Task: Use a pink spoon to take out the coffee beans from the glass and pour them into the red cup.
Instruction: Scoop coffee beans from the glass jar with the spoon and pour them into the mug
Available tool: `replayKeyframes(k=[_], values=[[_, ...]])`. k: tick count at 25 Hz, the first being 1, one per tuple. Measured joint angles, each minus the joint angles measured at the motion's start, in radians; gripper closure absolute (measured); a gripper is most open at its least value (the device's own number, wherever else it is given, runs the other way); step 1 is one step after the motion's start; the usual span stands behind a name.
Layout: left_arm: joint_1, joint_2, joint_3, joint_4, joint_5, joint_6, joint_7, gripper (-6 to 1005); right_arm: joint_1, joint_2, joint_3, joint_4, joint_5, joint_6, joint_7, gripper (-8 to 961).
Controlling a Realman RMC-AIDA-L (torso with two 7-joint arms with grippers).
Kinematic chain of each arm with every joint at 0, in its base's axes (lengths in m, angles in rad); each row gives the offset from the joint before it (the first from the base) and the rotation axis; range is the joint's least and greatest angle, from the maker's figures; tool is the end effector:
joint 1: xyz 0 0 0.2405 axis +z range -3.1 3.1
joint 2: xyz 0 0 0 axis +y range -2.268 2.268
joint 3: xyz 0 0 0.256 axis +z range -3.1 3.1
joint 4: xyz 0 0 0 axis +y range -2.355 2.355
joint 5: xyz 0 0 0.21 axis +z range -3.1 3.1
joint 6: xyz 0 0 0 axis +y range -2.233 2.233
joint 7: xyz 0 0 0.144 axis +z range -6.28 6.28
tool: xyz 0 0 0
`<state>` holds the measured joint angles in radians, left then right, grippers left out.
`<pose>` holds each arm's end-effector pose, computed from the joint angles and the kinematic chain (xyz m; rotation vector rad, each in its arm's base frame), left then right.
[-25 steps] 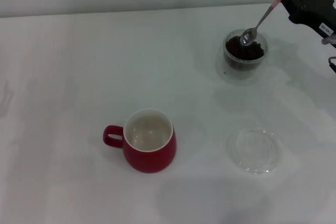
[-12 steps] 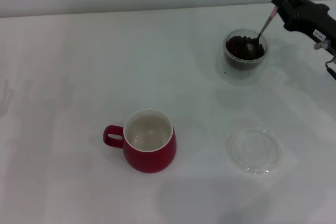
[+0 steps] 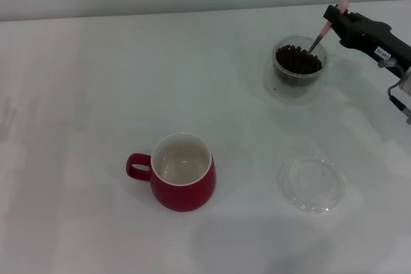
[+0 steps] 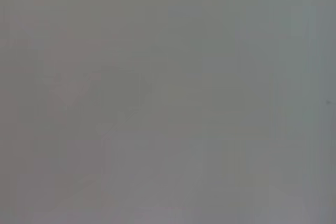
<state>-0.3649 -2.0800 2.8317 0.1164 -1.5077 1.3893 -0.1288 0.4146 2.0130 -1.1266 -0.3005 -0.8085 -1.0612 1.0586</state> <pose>-0.3511 0.2901 0.0094 -1.4155 -0.5067 -0.7238 0.3317 0.3523 0.0176 -1.8354 0.9439 0.9457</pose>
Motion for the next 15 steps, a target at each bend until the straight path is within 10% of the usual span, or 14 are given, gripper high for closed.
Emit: replayKeyframes(k=[15], values=[[-0.009,0.002,0.000,0.002,-0.006,0.026,0.000,107,0.004,0.002,-0.003,0.064,0.124,0.093,0.284,805]])
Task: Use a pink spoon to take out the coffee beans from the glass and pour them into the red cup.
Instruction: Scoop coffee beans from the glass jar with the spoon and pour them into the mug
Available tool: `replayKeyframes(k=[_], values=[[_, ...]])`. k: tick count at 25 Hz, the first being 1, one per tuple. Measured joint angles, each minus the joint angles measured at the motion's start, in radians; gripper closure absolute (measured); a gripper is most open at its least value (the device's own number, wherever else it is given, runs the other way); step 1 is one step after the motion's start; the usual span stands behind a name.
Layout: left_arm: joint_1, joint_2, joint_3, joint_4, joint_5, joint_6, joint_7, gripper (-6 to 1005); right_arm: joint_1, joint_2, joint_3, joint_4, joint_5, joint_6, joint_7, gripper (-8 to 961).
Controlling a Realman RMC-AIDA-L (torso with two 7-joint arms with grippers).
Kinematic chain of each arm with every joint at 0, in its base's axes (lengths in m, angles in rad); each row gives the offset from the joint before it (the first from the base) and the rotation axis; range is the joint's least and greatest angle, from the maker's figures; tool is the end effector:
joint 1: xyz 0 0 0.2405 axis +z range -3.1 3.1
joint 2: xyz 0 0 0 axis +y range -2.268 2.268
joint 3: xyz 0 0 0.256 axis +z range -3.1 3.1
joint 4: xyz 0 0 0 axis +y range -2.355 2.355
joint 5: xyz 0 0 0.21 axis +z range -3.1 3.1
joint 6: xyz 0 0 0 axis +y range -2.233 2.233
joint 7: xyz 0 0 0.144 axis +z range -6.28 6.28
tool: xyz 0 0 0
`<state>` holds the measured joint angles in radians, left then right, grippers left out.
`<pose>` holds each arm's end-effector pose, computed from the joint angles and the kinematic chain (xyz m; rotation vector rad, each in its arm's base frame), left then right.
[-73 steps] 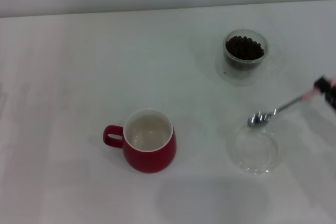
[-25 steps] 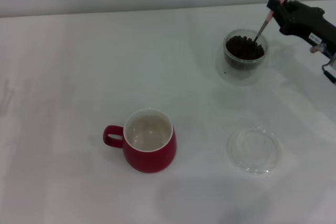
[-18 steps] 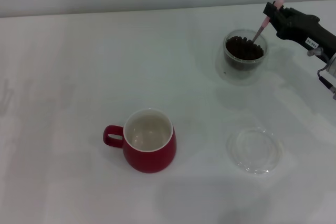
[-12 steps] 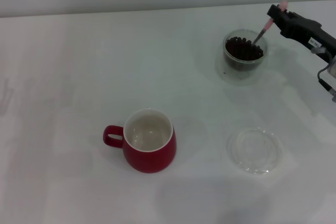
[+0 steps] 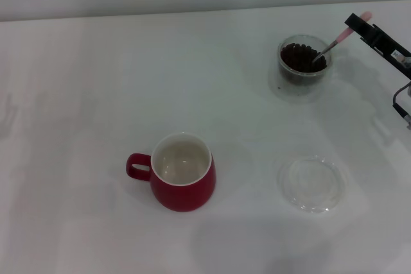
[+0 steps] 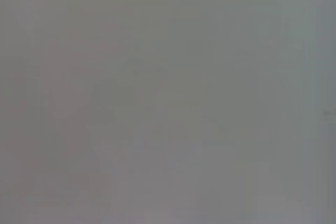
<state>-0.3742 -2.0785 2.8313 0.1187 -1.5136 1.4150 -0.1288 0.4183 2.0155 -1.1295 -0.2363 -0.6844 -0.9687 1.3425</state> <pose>-0.3460 0.2928 0.0126 -1.4045 -0.4818 -0.7500 0.3561 0.3494 0.0172 -1.5366 1.3478 1.0877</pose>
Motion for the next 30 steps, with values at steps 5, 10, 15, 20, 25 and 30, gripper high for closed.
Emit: replayKeyframes(k=[5,10,15,20,25,30], values=[[0.002,0.000,-0.001,-0.003,-0.007,0.017,0.000,106,-0.001,0.000,0.001,0.002,0.000,-0.001,0.051,804],[0.004,0.000,-0.001,-0.004,-0.010,0.018,0.000,107,-0.002,0.000,0.007,0.002,0.001,-0.005,0.113,803],[0.010,0.001,-0.001,-0.004,-0.010,0.018,0.000,107,-0.007,0.000,0.002,0.002,0.041,-0.013,0.149,803],[0.015,0.002,-0.001,-0.003,-0.010,0.018,0.000,107,-0.009,0.000,0.003,0.004,0.073,-0.013,0.155,804],[0.015,0.002,-0.001,-0.002,-0.010,0.018,0.000,106,-0.009,0.000,0.010,0.005,0.076,-0.012,0.176,804],[0.017,0.002,-0.001,-0.004,-0.010,0.018,0.000,106,-0.014,-0.003,0.012,0.006,0.095,-0.013,0.204,805]])
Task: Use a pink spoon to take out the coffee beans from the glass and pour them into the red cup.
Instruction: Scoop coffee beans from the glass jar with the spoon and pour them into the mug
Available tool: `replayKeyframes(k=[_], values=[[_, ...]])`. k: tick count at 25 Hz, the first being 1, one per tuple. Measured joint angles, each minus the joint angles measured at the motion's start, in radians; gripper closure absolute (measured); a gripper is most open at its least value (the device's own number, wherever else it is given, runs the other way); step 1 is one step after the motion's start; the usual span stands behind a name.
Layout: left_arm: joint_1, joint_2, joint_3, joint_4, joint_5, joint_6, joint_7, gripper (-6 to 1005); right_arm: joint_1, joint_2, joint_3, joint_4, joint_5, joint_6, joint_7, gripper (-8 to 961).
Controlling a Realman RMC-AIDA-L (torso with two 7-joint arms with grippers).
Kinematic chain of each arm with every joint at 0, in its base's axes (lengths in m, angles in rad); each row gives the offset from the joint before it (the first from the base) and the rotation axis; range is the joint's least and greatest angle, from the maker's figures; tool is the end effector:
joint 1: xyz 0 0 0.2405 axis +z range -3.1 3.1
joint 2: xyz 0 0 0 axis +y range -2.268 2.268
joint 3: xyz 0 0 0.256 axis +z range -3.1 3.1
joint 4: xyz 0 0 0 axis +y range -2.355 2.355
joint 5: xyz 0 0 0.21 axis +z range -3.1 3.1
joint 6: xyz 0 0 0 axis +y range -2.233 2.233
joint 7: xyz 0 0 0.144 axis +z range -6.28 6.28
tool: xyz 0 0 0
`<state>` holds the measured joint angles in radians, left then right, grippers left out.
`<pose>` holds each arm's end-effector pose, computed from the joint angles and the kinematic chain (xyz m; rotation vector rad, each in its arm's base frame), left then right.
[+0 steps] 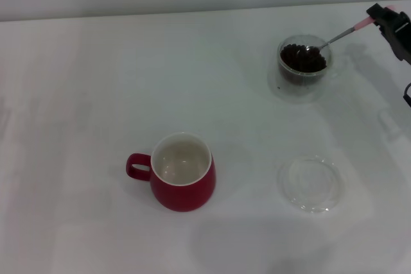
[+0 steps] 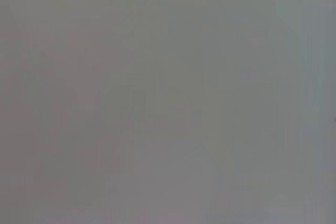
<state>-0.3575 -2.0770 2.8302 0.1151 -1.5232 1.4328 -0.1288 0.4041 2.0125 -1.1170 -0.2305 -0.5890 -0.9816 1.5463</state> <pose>-0.3506 0.2866 0.0167 -1.3828 -0.4780 -0.7437 0.3641 0.3469 0.0307 -1.3025 1.5243 1.2870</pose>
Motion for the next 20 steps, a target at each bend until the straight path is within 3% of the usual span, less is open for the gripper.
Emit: replayKeyframes(k=[20], values=[[0.000,0.002,0.000,-0.002,-0.002,-0.008,0.000,105,-0.005,-0.012,0.000,-0.011,0.007,0.033,0.118,802]])
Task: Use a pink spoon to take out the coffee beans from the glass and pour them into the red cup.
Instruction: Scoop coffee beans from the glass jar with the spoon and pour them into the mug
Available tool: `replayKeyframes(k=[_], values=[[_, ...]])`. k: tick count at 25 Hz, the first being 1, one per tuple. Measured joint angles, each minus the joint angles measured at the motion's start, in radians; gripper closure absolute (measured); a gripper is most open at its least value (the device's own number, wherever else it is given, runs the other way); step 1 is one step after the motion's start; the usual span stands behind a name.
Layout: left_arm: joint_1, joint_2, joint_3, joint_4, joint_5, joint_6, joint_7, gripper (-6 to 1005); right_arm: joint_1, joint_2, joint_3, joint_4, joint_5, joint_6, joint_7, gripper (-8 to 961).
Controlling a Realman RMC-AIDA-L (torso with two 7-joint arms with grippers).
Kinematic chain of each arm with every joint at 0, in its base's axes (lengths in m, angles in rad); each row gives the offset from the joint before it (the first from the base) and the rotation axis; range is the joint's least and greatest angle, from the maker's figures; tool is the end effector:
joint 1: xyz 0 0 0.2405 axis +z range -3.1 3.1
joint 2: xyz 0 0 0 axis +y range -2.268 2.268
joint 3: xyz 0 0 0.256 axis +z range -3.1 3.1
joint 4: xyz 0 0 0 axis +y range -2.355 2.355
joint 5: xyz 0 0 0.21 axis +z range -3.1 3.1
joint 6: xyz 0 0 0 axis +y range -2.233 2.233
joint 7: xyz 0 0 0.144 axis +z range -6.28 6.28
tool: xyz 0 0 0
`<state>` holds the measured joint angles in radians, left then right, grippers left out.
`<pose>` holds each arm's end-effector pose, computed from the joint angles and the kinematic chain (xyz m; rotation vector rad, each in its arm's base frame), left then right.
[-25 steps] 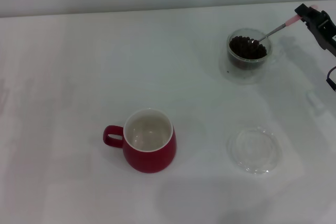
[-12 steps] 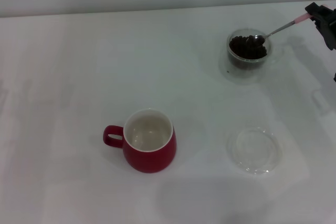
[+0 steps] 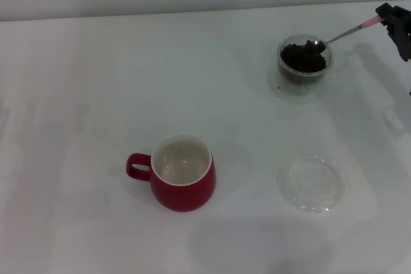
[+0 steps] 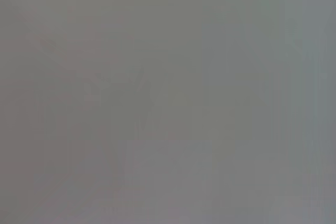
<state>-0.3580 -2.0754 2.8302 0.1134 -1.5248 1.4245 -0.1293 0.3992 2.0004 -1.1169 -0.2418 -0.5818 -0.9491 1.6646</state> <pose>-0.3521 0.2871 0.0171 -1.3839 -0.4828 -0.7360 0.3707 0.3483 0.0381 -1.2035 1.6142 1.3345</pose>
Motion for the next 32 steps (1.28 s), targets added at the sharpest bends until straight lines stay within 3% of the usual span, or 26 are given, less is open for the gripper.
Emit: replayKeyframes(k=[6,20,32], values=[[-0.001,0.000,0.000,-0.002,0.000,-0.001,0.000,104,-0.002,-0.016,-0.010,0.000,-0.011,-0.003,0.063,801],[0.004,0.002,0.000,-0.009,0.000,-0.003,-0.001,106,-0.003,-0.030,-0.071,-0.005,-0.020,-0.077,0.135,799],[0.006,0.000,0.000,-0.012,0.000,-0.003,-0.013,106,0.005,-0.042,-0.078,-0.008,-0.121,-0.146,0.230,798]])
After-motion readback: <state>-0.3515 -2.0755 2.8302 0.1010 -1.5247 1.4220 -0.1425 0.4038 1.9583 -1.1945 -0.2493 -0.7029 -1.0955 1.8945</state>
